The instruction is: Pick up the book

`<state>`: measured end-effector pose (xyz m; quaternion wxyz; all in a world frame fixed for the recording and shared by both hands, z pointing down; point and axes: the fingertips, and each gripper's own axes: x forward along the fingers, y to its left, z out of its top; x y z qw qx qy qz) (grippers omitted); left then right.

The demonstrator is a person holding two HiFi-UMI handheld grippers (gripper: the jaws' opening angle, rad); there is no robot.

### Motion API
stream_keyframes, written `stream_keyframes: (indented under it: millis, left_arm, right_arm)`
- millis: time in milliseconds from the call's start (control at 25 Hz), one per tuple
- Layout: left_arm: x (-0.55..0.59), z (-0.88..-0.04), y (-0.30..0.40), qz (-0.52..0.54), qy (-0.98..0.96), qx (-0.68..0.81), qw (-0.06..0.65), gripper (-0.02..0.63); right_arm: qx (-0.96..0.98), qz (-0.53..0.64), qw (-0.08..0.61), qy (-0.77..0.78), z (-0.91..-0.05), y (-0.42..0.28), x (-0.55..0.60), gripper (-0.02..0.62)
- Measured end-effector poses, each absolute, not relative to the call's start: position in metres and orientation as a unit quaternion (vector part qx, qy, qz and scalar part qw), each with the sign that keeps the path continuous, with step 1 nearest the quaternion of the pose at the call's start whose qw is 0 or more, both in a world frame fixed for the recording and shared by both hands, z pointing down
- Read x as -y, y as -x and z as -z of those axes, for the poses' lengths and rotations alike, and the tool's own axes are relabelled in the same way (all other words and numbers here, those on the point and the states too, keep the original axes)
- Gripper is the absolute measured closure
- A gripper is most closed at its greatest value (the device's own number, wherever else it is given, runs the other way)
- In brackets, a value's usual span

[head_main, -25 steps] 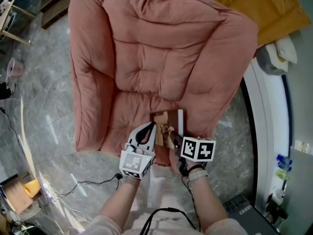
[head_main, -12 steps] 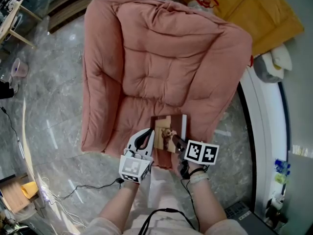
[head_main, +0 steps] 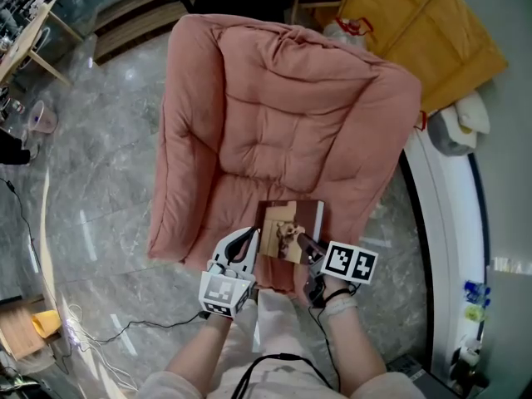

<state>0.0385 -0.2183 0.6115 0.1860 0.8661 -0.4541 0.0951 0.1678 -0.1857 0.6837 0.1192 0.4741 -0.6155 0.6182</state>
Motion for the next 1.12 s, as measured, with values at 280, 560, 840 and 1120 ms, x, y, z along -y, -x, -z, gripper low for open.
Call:
stream_keyframes:
  millis: [280, 560, 840, 1120]
  left_arm:
    - [0.213, -0.594, -0.025, -0.093, -0.866, 0.459, 0.175, 0.584]
    - [0.208, -0.575, -0.01, -0.087, -0.862, 0.469, 0.171, 0.584]
    - [0.212, -0.559, 0.007, -0.076, -0.859, 0.482, 0.154, 0.584]
    - [0.216, -0.541, 0.023, -0.065, -0.857, 0.492, 0.137, 0.584]
  right_arm:
    - [0.622, -0.619, 0.105, -0.468, -0.664, -0.165, 0.19, 0.437]
    - [0.631, -0.624, 0.075, -0.455, -0.639, -0.161, 0.196, 0.436]
    - [0.643, -0.62, 0.052, -0.447, -0.615, -0.159, 0.208, 0.436]
    - [0.648, -0.621, 0.026, -0.44, -0.596, -0.157, 0.215, 0.437]
